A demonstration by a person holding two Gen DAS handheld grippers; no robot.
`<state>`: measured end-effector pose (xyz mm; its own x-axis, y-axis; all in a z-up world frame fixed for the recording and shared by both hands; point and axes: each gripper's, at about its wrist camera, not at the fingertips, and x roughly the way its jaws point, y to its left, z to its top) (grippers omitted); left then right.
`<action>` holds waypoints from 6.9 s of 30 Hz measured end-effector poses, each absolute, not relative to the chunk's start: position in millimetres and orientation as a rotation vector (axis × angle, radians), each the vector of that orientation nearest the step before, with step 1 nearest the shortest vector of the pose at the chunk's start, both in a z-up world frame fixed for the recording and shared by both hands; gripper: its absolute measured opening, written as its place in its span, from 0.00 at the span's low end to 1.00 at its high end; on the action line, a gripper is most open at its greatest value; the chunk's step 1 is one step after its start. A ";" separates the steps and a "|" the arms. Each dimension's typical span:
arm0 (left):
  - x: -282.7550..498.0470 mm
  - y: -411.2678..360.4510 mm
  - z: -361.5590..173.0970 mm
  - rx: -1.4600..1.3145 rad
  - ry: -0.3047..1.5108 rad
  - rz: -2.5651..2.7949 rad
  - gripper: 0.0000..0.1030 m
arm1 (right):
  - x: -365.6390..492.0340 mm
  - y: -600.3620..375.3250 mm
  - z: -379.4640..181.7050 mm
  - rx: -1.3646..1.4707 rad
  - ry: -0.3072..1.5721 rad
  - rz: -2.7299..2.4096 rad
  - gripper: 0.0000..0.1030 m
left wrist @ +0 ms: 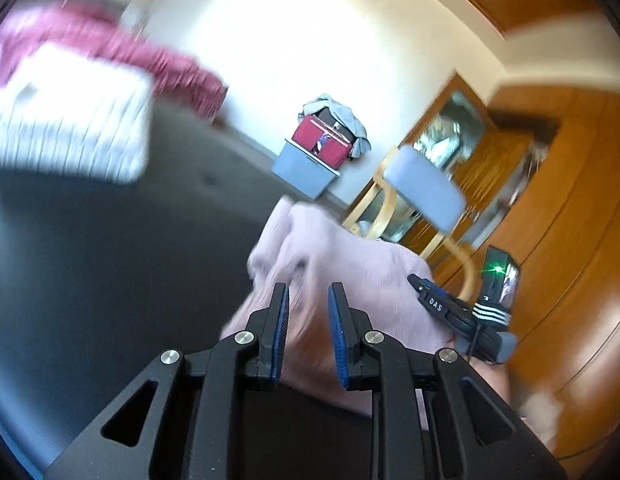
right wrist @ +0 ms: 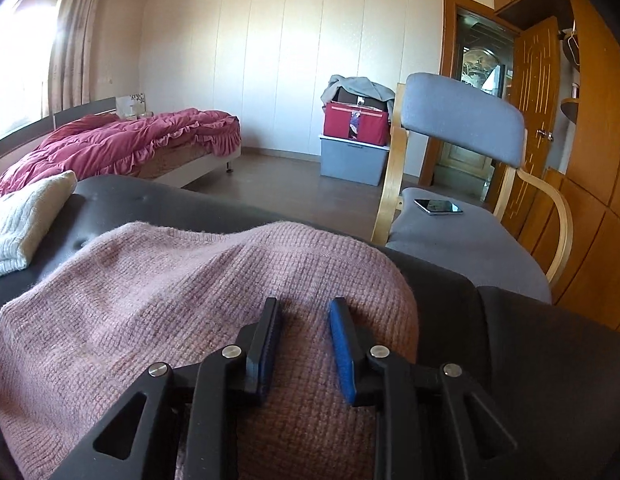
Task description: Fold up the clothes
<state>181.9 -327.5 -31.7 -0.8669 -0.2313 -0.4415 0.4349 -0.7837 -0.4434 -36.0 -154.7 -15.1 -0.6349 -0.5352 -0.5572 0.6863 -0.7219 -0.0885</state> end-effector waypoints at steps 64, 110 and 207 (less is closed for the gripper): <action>77.7 -381.9 -76.1 0.926 0.490 -2.579 0.22 | 15.2 -105.7 1.5 0.662 0.410 -2.225 0.40; 101.7 -362.3 -76.4 0.998 0.461 -2.670 0.23 | 34.4 -98.7 15.3 0.790 0.274 -2.120 0.18; 93.4 -507.7 -66.8 1.316 0.648 -2.357 0.88 | -97.5 -118.8 -69.5 1.477 -0.426 -1.529 0.73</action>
